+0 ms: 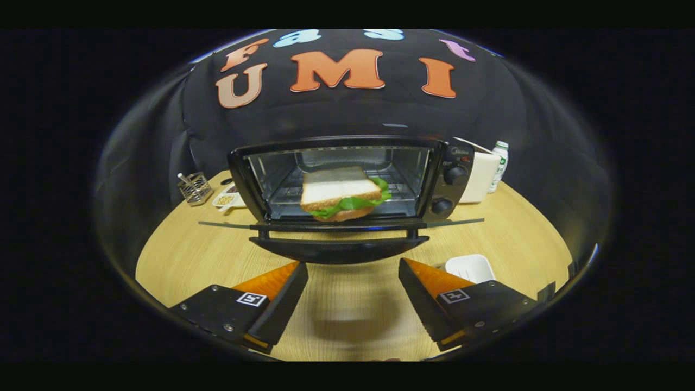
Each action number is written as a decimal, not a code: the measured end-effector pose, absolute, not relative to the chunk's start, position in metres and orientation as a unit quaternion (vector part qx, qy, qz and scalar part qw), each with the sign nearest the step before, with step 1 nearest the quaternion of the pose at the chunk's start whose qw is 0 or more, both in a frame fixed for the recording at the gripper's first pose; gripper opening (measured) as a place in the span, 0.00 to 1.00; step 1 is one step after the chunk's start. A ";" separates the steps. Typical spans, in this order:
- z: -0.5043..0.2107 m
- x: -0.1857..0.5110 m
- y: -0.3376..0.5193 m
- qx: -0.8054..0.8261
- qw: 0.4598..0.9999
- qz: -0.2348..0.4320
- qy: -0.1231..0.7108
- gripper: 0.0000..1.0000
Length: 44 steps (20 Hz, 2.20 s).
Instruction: Open the toaster oven, put the food inside, and close the toaster oven door.
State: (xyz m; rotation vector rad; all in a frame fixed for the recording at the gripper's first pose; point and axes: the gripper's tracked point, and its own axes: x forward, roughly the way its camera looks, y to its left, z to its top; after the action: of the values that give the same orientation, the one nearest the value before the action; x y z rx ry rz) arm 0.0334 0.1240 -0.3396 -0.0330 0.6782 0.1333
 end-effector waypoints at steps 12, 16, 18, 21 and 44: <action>-0.286 0.109 0.134 -0.026 0.960 0.067 0.269 0.99; -0.273 0.127 0.138 -0.018 0.965 0.069 0.252 0.99; -0.277 0.122 0.139 -0.020 0.961 0.071 0.265 0.99; -0.267 0.112 0.135 -0.023 0.963 0.075 0.257 0.99; 0.071 0.026 0.032 0.028 0.998 0.027 0.055 0.99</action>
State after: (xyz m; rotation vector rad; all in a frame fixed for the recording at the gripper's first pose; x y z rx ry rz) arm 0.0259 0.0315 0.0709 0.0567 0.1106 0.0542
